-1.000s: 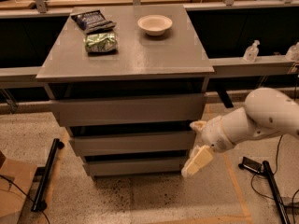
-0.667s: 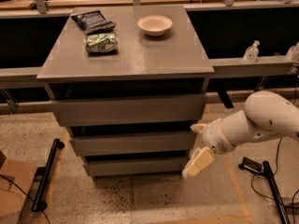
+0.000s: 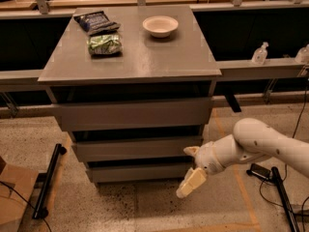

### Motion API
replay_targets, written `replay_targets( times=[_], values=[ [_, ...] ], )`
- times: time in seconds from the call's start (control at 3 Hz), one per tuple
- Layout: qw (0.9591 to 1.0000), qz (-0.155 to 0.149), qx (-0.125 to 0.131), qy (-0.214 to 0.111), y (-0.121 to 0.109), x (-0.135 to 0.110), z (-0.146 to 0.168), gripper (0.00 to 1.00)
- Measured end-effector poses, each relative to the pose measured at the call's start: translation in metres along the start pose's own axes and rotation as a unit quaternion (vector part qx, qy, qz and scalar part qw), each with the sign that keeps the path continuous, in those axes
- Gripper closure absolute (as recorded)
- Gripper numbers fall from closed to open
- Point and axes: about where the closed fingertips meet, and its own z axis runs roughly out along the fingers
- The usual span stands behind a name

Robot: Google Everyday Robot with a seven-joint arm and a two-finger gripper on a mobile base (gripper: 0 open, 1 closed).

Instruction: Open bottom drawer

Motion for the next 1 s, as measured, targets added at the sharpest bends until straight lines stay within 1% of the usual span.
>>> replay_targets(
  times=[0.33,0.67,1.0],
  values=[
    [0.9993,0.008,-0.031,-0.018,-0.019,0.029,0.052,0.00],
    [0.9969,0.029,-0.064,-0.036,-0.048,0.063,0.107,0.00],
    [0.9969,0.028,-0.064,-0.036,-0.048,0.062,0.106,0.00]
  ],
)
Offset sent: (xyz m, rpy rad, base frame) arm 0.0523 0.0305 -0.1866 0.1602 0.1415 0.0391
